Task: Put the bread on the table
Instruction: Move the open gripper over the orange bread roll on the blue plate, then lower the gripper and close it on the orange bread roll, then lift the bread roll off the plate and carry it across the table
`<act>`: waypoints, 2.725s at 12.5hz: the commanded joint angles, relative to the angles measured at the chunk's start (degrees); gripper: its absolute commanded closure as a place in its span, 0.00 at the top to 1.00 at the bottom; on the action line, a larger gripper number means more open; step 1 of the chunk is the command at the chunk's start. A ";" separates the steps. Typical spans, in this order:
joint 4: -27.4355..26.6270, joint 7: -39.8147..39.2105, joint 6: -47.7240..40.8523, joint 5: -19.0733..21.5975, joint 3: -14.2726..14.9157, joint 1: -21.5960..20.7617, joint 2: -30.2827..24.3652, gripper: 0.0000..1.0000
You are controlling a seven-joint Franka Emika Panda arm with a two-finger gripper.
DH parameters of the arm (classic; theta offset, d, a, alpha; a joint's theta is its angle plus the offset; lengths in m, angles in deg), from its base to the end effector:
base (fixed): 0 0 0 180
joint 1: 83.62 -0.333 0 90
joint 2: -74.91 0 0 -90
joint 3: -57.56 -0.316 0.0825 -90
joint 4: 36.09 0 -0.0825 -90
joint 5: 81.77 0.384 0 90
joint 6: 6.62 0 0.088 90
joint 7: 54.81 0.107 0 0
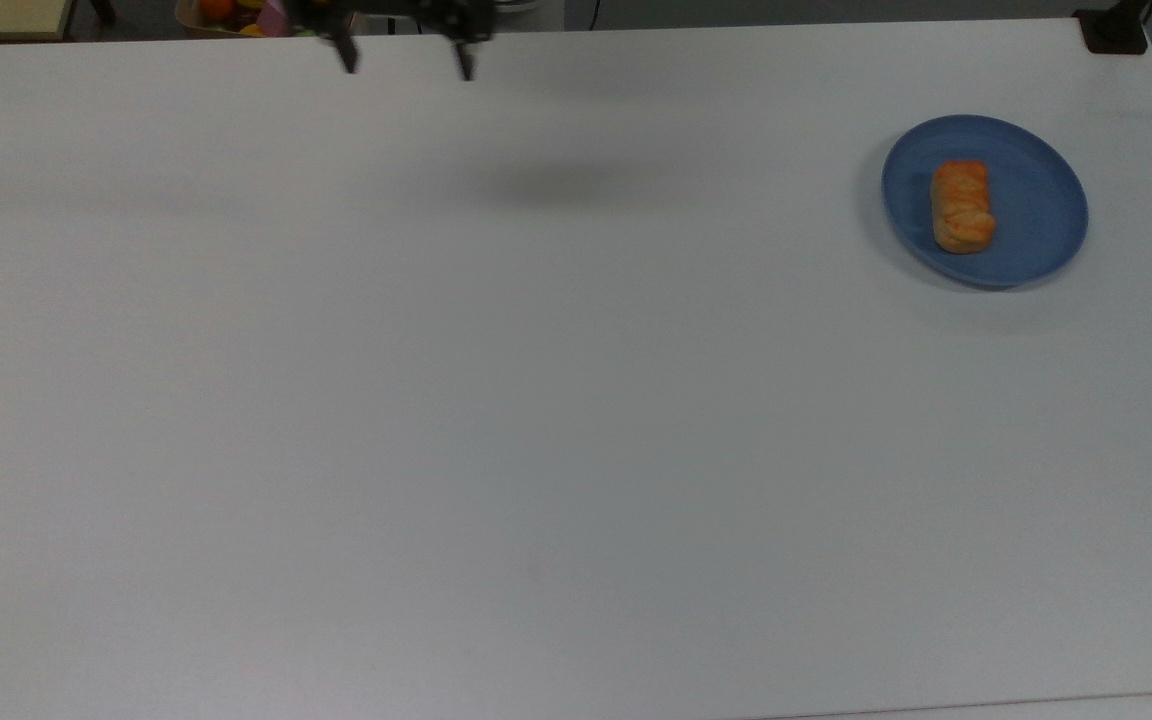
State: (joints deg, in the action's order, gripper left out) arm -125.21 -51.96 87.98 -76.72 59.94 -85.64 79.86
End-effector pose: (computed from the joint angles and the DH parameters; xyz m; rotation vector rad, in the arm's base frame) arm 0.5874 0.0061 0.5900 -3.0556 0.0955 -0.0115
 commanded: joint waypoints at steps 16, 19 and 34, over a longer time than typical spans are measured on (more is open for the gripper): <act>11.96 42.23 23.07 -1.01 0.51 -46.05 30.90 1.00; 11.78 43.81 23.35 -1.27 0.51 -47.81 32.40 1.00; 11.52 45.59 19.50 -8.04 1.04 -49.93 26.19 0.00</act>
State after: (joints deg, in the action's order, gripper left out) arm -112.53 -6.01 111.15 -83.85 59.79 -134.95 112.66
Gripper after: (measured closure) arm 0.850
